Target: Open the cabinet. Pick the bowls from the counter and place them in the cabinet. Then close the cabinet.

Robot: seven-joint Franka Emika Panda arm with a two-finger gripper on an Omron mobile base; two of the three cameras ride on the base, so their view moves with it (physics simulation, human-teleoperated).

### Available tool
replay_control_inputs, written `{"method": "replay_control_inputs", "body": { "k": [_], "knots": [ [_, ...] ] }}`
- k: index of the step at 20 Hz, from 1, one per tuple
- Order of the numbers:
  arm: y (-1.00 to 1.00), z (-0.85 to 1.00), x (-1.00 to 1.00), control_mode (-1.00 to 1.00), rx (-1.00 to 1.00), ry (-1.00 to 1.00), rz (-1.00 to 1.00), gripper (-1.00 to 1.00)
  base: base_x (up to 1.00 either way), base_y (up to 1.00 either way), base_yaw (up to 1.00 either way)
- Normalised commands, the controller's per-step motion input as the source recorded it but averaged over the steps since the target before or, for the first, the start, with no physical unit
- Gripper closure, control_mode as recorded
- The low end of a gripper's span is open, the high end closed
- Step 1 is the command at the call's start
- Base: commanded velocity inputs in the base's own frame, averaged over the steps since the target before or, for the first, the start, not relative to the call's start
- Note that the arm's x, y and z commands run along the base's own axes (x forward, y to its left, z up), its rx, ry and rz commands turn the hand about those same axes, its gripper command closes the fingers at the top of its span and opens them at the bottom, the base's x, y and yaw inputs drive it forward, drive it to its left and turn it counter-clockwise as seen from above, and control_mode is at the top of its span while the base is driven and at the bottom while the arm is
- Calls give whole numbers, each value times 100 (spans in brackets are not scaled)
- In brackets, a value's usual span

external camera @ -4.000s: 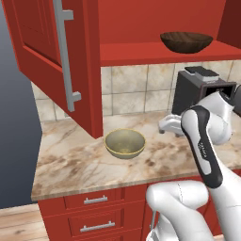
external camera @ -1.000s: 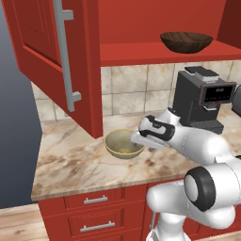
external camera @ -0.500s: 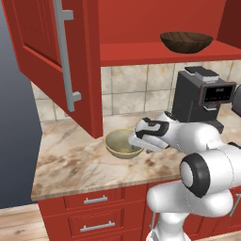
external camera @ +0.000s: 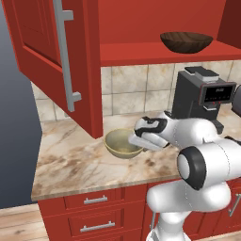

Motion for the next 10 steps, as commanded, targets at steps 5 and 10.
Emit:
{"method": "replay_control_inputs", "body": {
  "k": [5,10],
  "knots": [
    [8,-23,-1,-100,0,0,0,100,0,0,0],
    [-24,15,-59,-100,3,-4,-19,100,0,0,0]
  ]
}}
